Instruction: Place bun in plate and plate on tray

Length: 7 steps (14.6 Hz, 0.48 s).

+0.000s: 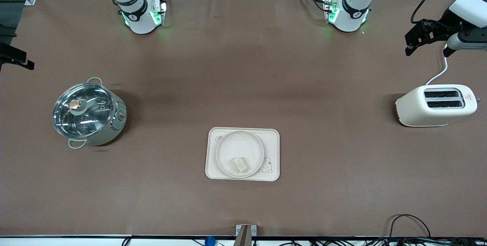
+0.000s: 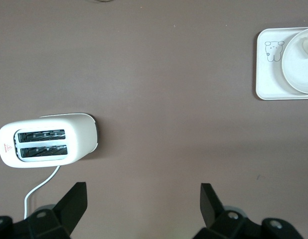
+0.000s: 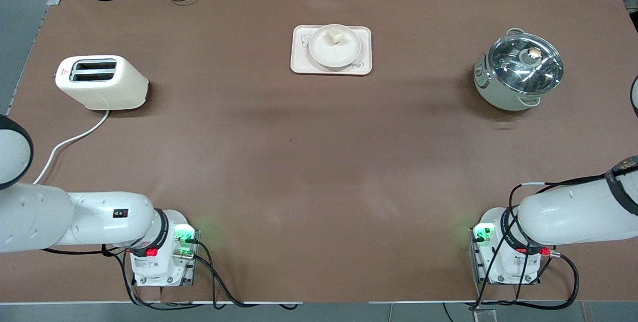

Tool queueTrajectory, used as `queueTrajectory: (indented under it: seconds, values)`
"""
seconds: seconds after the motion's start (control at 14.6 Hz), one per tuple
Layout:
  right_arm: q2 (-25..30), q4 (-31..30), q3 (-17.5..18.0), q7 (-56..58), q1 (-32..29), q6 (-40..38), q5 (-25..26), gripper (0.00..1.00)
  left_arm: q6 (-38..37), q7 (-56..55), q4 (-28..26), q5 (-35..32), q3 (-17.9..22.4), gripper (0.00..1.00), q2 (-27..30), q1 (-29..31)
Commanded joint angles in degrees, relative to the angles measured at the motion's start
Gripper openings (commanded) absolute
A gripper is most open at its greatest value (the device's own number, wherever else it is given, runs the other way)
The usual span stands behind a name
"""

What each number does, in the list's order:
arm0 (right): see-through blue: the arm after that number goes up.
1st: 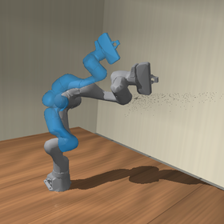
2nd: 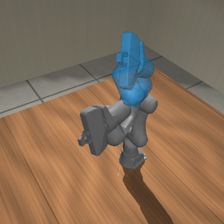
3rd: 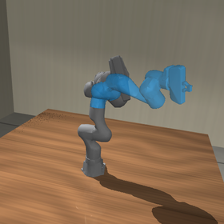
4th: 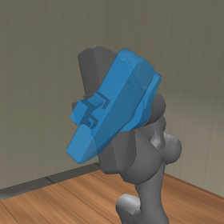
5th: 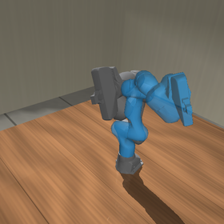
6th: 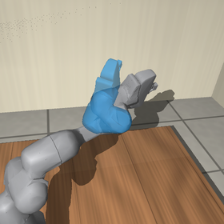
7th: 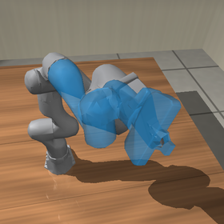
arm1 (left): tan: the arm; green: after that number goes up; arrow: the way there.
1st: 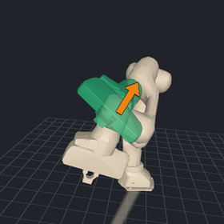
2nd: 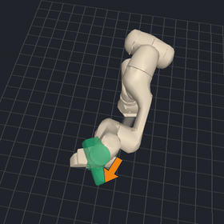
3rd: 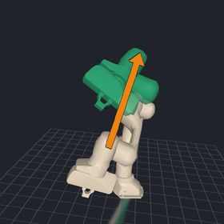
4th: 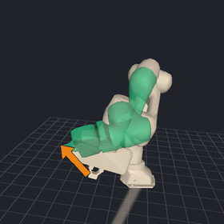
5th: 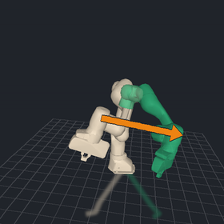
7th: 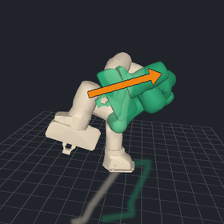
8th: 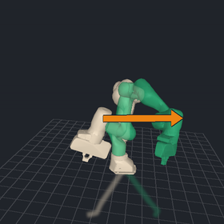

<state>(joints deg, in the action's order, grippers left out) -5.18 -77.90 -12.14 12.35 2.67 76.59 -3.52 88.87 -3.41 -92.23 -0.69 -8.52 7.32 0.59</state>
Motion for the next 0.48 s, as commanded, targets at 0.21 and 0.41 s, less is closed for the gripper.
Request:
queueTrajectory:
  seconds: [0.21, 0.41]
  values:
    - [9.6, -12.2, 3.9, -0.8, -3.5, 5.1, 1.8, 1.0, 0.0, 0.4, 1.6, -0.2, -0.2, 1.0, -1.0, 0.2]
    - [9.8, -12.5, 4.1, -1.9, -2.7, 5.8, 1.8, 1.0, -0.4, 0.5, 1.5, 0.7, -0.2, 1.0, -1.0, 0.4]
